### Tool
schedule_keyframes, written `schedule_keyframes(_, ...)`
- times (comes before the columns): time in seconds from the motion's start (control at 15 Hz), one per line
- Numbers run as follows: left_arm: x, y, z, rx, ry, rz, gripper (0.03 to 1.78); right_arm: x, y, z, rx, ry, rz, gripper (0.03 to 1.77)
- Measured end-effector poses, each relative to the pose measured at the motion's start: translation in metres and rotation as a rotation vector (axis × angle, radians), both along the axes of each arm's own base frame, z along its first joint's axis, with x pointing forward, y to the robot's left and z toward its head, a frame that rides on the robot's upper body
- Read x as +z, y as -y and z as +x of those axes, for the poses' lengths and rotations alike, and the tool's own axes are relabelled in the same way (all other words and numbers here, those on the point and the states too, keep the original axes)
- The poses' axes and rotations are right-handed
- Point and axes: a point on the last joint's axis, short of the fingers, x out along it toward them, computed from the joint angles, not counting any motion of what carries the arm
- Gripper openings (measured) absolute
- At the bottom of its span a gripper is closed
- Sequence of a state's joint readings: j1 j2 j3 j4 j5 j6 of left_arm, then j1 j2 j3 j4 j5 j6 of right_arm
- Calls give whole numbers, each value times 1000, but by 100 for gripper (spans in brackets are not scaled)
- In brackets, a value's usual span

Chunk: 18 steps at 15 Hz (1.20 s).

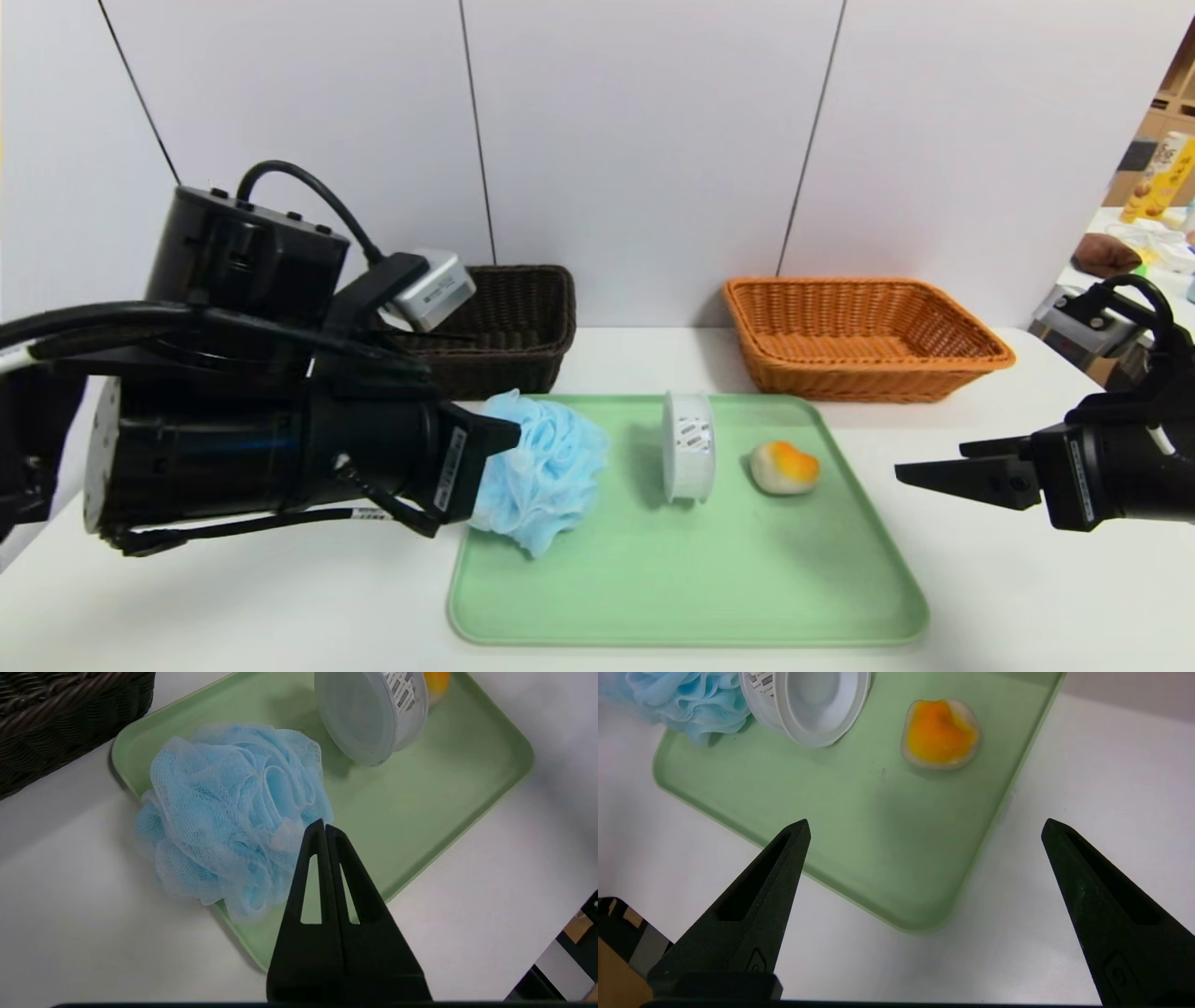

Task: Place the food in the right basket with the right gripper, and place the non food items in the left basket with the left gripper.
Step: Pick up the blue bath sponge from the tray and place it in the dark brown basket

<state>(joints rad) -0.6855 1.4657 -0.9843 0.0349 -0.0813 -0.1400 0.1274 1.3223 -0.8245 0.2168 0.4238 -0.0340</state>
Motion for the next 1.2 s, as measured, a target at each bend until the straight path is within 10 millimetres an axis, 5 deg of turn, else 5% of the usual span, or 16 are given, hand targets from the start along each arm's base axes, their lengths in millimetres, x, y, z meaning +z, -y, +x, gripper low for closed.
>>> schedule_keyframes(0.4, -4, 37, 18, 138, -97, 50, 4, -2, 1, 0, -10, -9, 1, 171)
schedule_keyframes(1.2, -13, 65, 50, 310, -154, 77, 4, -1, 3, 1, -23, 1, -4, 171)
